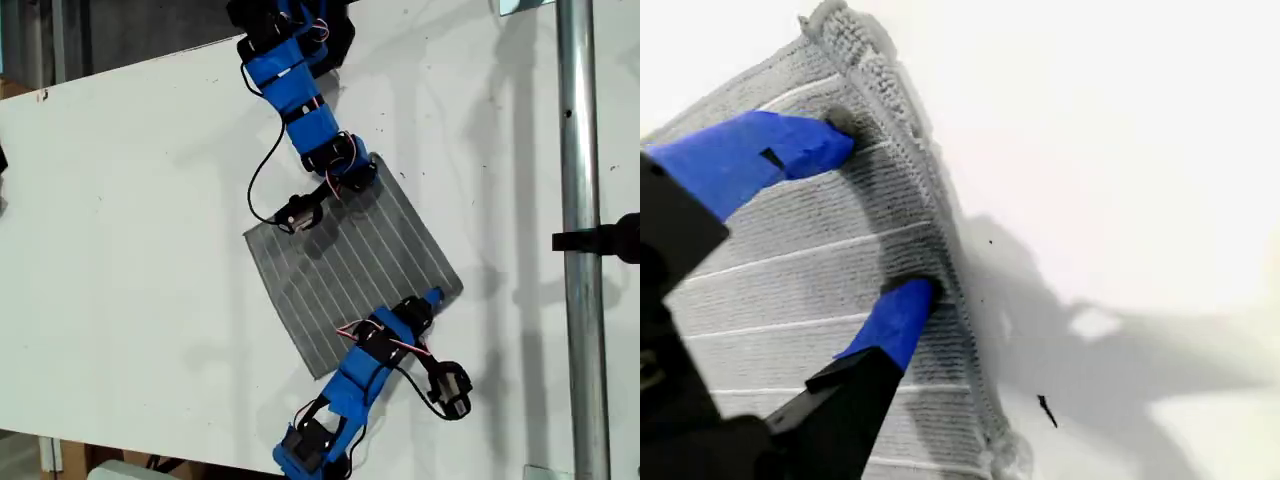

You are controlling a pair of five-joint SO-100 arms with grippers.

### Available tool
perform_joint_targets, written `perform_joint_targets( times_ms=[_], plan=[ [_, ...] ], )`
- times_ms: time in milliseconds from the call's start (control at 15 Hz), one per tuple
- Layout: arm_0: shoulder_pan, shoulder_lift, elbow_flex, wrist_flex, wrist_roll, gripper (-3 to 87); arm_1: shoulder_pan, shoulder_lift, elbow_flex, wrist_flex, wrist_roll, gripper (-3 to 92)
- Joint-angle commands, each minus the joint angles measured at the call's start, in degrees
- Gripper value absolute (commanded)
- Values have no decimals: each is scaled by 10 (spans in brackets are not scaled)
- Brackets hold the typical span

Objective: Grasp corners of a towel and fold twice.

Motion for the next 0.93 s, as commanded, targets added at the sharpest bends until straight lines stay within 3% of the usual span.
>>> perform_joint_targets(
  times_ms=[0,67,267,533,667,867],
  plan=[
    [7,-47,-9,-24,-25,112,10,-4,-2,-4,-3,-3],
    [4,-61,-7,-15,-52,37,8,-5,-2,-5,-2,-3],
    [0,-113,-5,-16,-95,-7,7,-7,-4,-4,-1,-3],
    [4,-31,-3,31,-28,-30,3,-7,-22,4,-1,-3],
    [4,54,-3,85,21,-30,-24,14,-112,91,-2,-3],
    [5,175,3,163,26,-29,-68,77,-264,224,0,-3]
  ],
)
